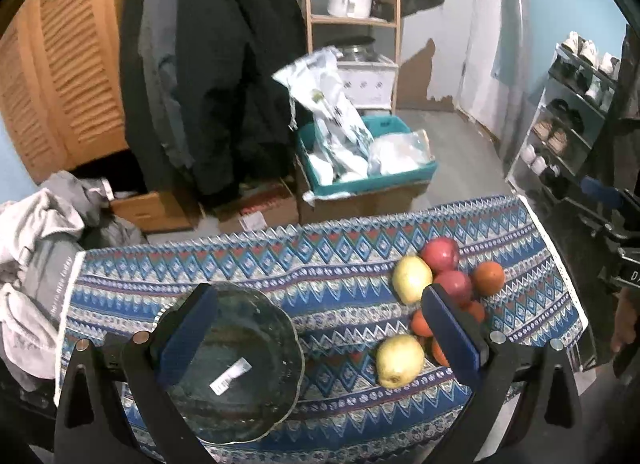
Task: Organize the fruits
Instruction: 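Grasp the large green pear with the left tool while the right tool approaches an orange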
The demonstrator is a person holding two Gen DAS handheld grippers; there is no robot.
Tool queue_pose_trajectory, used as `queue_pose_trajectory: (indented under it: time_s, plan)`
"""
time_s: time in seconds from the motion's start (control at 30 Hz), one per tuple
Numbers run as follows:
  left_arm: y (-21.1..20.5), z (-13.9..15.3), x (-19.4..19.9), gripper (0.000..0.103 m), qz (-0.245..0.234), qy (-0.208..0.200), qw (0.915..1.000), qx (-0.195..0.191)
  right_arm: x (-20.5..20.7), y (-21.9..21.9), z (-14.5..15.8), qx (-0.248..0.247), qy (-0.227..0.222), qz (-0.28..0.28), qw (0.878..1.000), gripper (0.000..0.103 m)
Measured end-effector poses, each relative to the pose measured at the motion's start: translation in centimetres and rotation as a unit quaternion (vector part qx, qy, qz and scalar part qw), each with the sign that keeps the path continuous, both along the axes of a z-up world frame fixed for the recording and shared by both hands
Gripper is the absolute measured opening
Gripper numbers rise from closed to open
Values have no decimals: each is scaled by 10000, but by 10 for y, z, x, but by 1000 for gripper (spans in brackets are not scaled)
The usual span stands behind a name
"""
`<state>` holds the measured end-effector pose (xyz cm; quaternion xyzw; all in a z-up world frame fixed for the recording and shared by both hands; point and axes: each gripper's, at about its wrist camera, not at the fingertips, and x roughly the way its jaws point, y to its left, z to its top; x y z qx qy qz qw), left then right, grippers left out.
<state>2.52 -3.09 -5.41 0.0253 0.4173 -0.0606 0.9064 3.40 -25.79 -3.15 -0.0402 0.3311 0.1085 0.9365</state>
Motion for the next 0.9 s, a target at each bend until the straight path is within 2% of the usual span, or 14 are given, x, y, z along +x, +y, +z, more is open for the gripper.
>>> queue_pose_trajectory:
  time_s: [0.33,0.47,0.9]
  plan:
    - [-17,-40,20,102,-156,581,9981,-131,13,-23,-29,63,496,-235,9985,95]
    - [-27,-57,25,102,-297,838,9959,-173,19,-33,-49,6,758,-367,9964,95]
    - [-70,-128,38,102,-776,1749,9815,74,29,-61,-111,-107,1571,-630,9855,95]
